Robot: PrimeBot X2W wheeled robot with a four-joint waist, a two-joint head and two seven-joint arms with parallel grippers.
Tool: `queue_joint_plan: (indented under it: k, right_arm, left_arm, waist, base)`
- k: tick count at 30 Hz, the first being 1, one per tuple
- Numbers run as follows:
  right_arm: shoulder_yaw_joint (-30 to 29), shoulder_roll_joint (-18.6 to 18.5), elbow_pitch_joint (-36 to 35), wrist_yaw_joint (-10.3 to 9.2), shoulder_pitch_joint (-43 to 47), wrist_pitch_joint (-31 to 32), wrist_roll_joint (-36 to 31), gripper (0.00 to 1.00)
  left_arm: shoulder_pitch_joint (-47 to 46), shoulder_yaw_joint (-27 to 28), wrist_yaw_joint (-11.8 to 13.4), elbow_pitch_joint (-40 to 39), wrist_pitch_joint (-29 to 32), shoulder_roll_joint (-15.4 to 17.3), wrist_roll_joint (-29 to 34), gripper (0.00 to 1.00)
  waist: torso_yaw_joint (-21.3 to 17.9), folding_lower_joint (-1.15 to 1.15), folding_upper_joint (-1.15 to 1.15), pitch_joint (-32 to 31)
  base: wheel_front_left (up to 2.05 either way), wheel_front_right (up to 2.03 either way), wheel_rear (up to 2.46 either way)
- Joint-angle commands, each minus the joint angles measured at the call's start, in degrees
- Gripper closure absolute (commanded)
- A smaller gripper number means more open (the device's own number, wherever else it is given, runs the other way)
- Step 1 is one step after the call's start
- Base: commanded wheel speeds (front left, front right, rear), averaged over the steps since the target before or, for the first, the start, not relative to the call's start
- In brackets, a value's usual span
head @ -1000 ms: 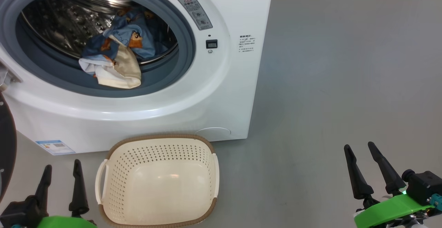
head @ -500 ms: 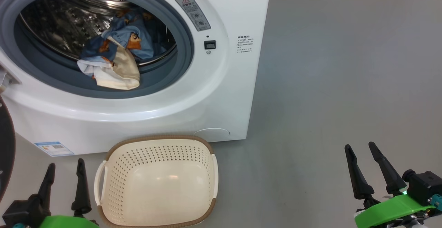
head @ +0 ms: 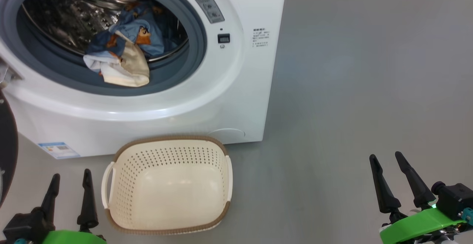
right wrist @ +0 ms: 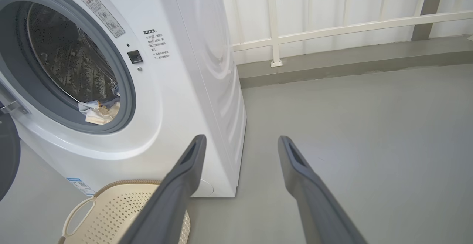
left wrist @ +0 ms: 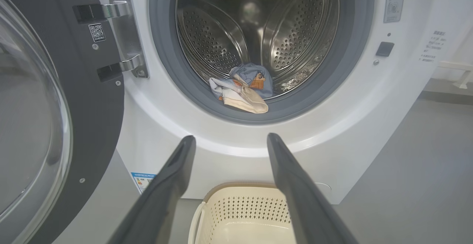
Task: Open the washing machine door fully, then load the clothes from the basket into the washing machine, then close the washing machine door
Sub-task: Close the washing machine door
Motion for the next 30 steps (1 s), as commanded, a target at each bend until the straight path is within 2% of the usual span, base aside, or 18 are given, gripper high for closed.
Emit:
queue_joint_plan:
  k: [1,8,19,30]
  right_arm:
    - [1.0,-0.75,-1.47,0.09,0.36,-0.28,0.44,0.0]
    - [0.89,-0.78,-1.44,0.09,0.34,-0.28,0.54,0.0]
    - [0.86,-0.81,-1.65,0.09,0.47,-0.28,0.25,0.0]
    - [3.23,-1.82,-1.78,0.09,-0.82,-0.28,-0.03,0.0]
  left_arm:
    - [-0.15,1.76,-0.09,-1.69,-0.32,1.27,0.07,0.0]
    - [0.16,1.92,-0.09,-2.66,-0.32,1.22,-0.31,0.0]
    - [0.16,1.14,-0.09,-3.49,-0.32,1.09,-0.46,0.0]
    - [0.22,1.16,-0.09,-2.86,-0.32,-0.37,-2.69,0.0]
  waist:
    - [0.04,0.0,0.0,0.03]
    - [0.17,0.0,0.0,0.25]
    - [1.0,0.0,0.0,0.13]
    - [5.91,0.0,0.0,0.66]
  base:
    - [-1.47,1.47,0.0]
    - [-0.92,0.92,0.0]
    - [-0.07,0.07,0.0]
    - [0.0,0.0,0.0]
